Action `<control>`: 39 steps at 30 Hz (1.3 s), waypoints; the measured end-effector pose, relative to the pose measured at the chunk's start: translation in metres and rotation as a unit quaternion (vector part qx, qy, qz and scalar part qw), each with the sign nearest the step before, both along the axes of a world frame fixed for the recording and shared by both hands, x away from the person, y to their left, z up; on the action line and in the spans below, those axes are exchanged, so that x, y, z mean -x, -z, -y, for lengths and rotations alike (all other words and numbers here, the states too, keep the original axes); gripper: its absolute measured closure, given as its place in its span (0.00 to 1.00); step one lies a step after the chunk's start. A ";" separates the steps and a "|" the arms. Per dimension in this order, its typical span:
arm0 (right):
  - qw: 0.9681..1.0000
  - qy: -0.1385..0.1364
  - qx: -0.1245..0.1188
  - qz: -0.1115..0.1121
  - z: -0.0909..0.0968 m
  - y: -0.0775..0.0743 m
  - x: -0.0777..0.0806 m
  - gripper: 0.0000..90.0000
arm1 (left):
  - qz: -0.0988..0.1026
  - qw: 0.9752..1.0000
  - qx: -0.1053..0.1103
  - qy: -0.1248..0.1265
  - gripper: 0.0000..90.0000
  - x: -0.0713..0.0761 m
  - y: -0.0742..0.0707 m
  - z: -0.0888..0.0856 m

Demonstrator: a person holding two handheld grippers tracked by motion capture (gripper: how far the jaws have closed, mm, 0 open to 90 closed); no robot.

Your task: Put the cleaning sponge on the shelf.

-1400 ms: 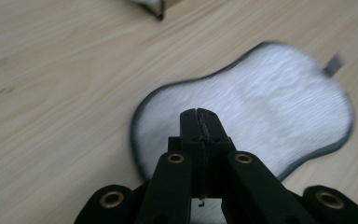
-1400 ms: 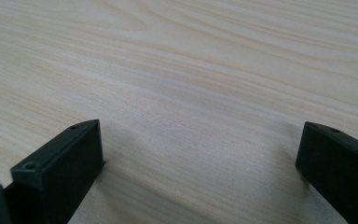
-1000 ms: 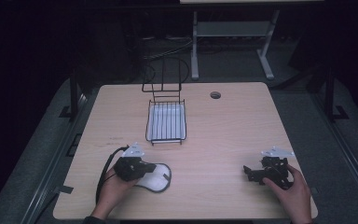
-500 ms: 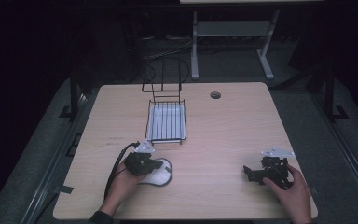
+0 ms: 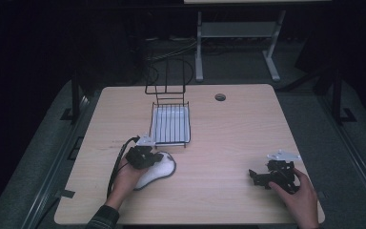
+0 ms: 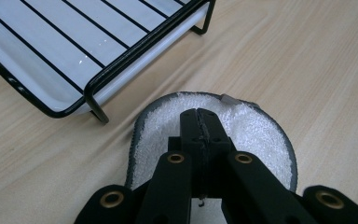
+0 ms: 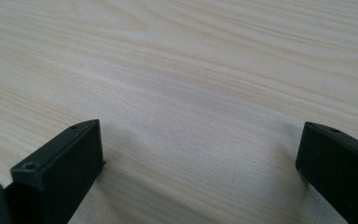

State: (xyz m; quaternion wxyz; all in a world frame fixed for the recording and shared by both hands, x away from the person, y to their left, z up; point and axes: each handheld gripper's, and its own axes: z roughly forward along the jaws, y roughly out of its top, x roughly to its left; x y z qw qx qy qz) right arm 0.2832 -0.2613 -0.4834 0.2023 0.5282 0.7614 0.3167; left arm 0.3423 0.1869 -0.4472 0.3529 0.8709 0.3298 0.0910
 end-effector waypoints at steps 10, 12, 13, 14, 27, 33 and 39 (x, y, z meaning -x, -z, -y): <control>1.000 0.000 0.000 0.000 0.000 0.000 0.000 0.00 | 0.004 1.000 0.022 -0.009 0.89 0.003 -0.009 -0.014; 1.000 0.000 0.000 0.000 0.000 0.000 0.000 0.00 | 0.007 0.999 0.033 -0.017 0.85 0.005 -0.013 -0.025; 1.000 0.000 0.000 0.000 0.000 0.000 0.000 0.00 | 0.008 0.999 0.034 -0.018 0.83 0.005 -0.014 -0.030; 1.000 0.000 0.000 0.000 0.000 0.000 0.000 0.00 | 0.008 0.999 0.036 -0.021 0.80 0.006 -0.015 -0.032; 1.000 0.000 0.000 0.000 0.000 0.000 0.000 0.00 | 0.000 0.999 0.037 -0.006 0.28 0.016 -0.008 -0.050; 1.000 0.000 0.000 0.000 0.000 0.000 0.000 0.00 | 0.004 1.000 0.015 0.023 0.17 0.015 -0.003 -0.045; 1.000 0.000 0.000 0.000 0.000 0.000 0.000 0.00 | 0.002 0.999 0.008 0.036 0.15 0.013 0.003 -0.042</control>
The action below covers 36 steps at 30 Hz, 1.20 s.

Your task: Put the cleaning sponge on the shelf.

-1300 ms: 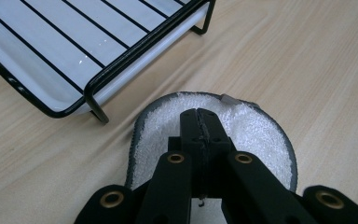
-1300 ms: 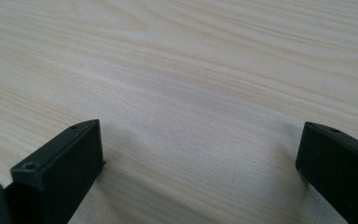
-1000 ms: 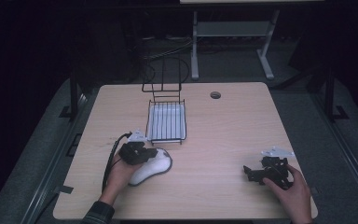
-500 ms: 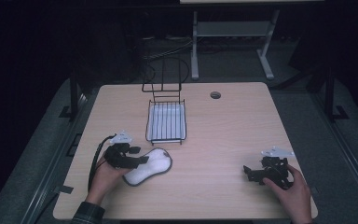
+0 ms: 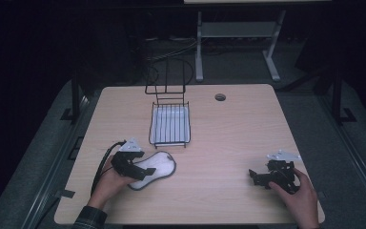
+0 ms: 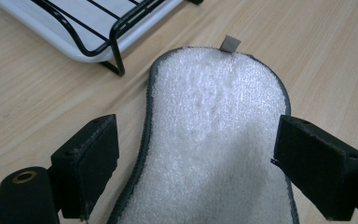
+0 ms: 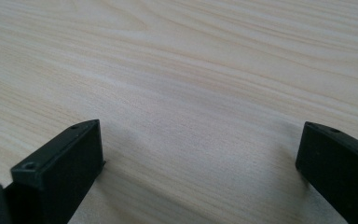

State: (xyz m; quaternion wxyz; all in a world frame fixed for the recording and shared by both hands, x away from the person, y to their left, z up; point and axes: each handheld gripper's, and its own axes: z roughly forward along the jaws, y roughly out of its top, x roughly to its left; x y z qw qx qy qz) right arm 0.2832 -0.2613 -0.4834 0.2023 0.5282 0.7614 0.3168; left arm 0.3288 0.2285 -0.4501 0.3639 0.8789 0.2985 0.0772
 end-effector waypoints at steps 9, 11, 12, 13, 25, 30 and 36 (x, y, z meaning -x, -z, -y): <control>1.000 0.000 0.000 0.000 0.000 0.000 0.000 0.00 | -0.008 1.000 -0.018 0.009 0.14 -0.002 0.007 0.005; 1.000 0.000 0.000 0.000 0.000 0.000 0.000 0.00 | -0.011 1.000 -0.019 0.012 0.14 -0.001 0.007 0.006; 1.000 0.000 0.000 0.000 0.000 0.000 0.000 0.00 | -0.008 1.000 -0.026 0.013 0.14 -0.001 0.007 0.007; 1.000 0.000 0.000 0.000 0.000 0.000 0.000 0.00 | -0.011 1.000 -0.025 0.012 0.14 0.000 0.008 0.008; 1.000 0.000 0.000 0.000 0.000 0.000 0.000 0.00 | -0.025 0.999 -0.029 0.023 0.15 0.002 0.011 0.013; 1.000 0.000 0.000 0.000 0.000 0.000 0.000 0.00 | -0.033 0.999 -0.022 0.027 0.19 0.001 0.011 0.013; 1.000 0.000 0.000 0.000 0.000 0.000 0.000 0.00 | -0.034 0.999 -0.023 0.028 0.24 0.002 0.009 0.012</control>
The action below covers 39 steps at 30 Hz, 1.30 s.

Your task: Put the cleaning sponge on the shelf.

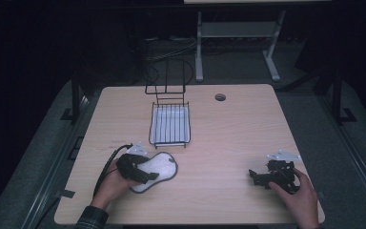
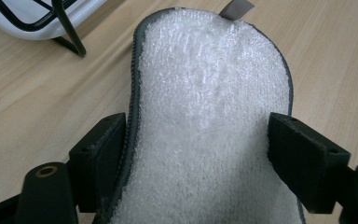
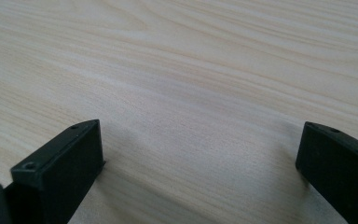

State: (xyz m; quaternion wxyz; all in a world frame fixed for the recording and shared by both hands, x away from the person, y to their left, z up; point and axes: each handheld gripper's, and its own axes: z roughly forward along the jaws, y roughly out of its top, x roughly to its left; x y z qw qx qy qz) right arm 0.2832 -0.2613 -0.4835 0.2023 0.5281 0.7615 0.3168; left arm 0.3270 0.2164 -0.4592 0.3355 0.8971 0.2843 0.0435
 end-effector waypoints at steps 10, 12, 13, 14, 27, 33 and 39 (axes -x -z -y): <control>1.000 0.000 0.000 0.000 0.000 0.000 0.000 0.00 | 0.005 1.000 -0.002 0.001 0.36 0.001 -0.008 -0.004; 1.000 0.000 0.000 0.000 0.000 0.000 0.000 0.00 | 0.007 1.000 0.000 -0.001 0.38 0.002 -0.009 -0.005; 1.000 0.000 0.000 0.000 0.000 0.000 0.000 0.00 | 0.007 1.000 0.012 -0.005 0.47 0.002 -0.012 -0.007; 1.000 0.000 0.000 0.000 0.000 0.000 0.000 0.00 | 0.008 1.000 0.013 -0.004 0.49 0.001 -0.012 -0.008; 1.000 0.000 0.000 0.000 0.000 0.000 0.000 0.00 | 0.008 0.999 0.048 -0.008 0.73 0.003 -0.025 -0.016; 1.000 0.000 0.000 0.000 0.000 0.000 0.000 0.00 | 0.000 0.998 0.068 -0.012 0.79 0.004 -0.030 -0.019; 1.000 0.000 0.000 0.000 0.000 0.000 0.000 0.00 | -0.003 0.996 0.087 -0.012 0.85 0.006 -0.036 -0.021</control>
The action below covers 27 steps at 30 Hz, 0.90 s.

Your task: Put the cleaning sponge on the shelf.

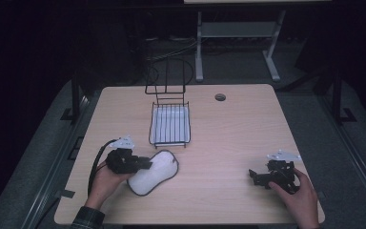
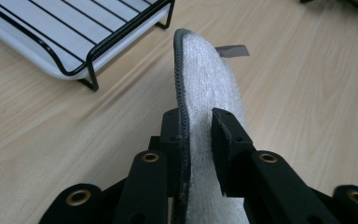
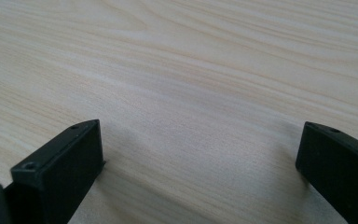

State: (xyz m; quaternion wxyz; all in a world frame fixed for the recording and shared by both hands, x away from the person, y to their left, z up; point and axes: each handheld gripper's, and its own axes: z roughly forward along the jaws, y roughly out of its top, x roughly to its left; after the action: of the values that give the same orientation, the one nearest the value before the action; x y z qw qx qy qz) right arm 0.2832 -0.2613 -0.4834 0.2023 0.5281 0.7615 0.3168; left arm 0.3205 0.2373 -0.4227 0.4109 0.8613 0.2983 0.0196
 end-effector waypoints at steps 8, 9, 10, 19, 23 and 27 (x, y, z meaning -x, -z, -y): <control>1.000 0.000 0.000 0.000 0.000 0.000 0.000 0.00 | 0.000 1.000 0.017 0.002 0.89 0.002 -0.007 -0.001; 1.000 0.000 0.000 0.000 0.000 0.000 0.000 0.00 | 0.000 1.000 0.017 0.002 0.89 0.002 -0.007 -0.001; 1.000 0.000 0.000 0.000 0.000 0.000 0.000 0.00 | 0.001 1.000 0.017 0.002 0.90 0.003 -0.009 0.000; 1.000 0.000 0.000 0.000 0.000 0.000 0.000 0.00 | 0.007 1.000 0.021 0.001 0.92 0.006 -0.017 0.001; 1.000 0.000 0.000 0.000 0.000 0.000 0.000 0.00 | 0.009 1.000 0.020 0.000 0.92 0.008 -0.020 0.003; 1.000 0.000 0.000 0.000 0.000 0.000 0.000 0.00 | 0.014 0.999 0.028 -0.008 0.92 0.007 -0.023 0.002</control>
State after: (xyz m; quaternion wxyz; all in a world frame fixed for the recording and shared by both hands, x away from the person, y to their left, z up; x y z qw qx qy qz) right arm 0.2832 -0.2613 -0.4834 0.2022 0.5283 0.7614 0.3167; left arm 0.3134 0.2354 -0.3993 0.4387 0.8469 0.2995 0.0264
